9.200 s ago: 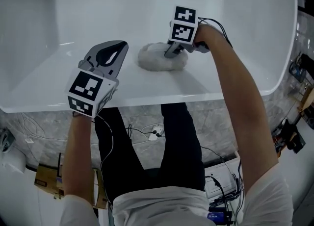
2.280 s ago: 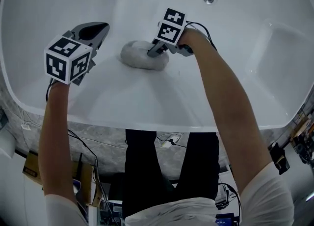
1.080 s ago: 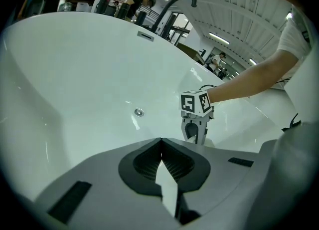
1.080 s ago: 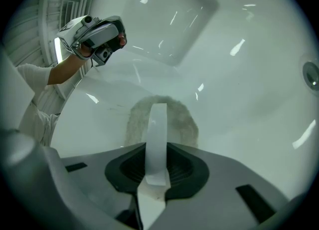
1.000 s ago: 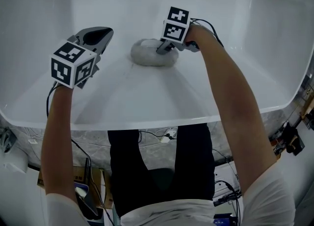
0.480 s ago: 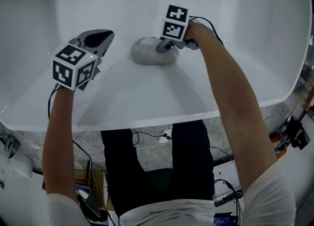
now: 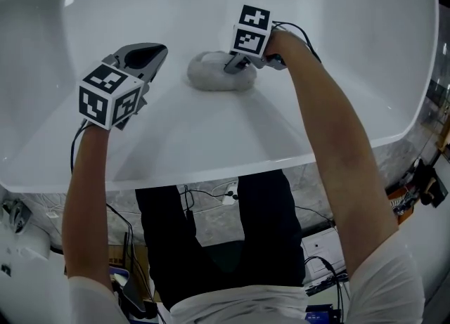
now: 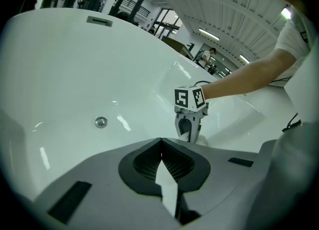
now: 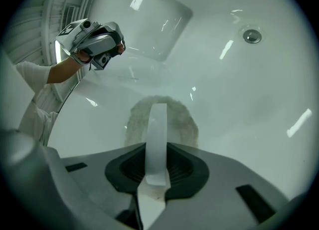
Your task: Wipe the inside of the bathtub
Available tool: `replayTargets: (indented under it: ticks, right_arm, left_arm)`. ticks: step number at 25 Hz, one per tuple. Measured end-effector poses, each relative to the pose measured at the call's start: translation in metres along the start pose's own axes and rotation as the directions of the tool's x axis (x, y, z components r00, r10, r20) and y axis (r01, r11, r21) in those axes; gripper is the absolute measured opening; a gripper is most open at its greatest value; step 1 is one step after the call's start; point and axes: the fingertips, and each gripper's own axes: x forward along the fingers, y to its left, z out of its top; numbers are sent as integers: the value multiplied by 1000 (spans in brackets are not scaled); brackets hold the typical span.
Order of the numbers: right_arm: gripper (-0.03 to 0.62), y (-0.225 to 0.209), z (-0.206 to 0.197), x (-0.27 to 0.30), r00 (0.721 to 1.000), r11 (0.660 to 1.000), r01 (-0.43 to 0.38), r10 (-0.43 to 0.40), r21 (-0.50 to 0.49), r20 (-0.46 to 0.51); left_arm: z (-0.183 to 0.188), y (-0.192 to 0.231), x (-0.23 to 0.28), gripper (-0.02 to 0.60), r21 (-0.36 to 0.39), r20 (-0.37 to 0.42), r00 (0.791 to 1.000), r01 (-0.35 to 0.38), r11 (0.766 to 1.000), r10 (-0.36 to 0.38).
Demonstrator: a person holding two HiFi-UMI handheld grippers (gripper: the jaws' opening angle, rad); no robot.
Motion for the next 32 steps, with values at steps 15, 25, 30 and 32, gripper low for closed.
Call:
replayTargets:
  ticks: [15, 25, 30, 32]
  right_arm:
    - [92, -14, -71, -38, 999, 1000, 15, -16, 18, 50]
    - [94, -29, -119, -57, 997, 999, 33, -36, 40, 69]
    - [94, -37, -151, -69, 997, 998, 37, -41, 53, 73]
    - [94, -41, -162, -73, 996, 998, 39, -43, 58, 73]
  left_arm:
    - [43, -59, 63, 12, 49, -13, 999, 47, 998, -47]
    - [60, -91, 104, 12, 73, -15, 997, 78, 994, -77]
    - [69, -112, 128, 12, 82, -21, 996, 92, 992, -90]
    - [72, -119, 137, 12, 86, -24, 995, 98, 991, -96]
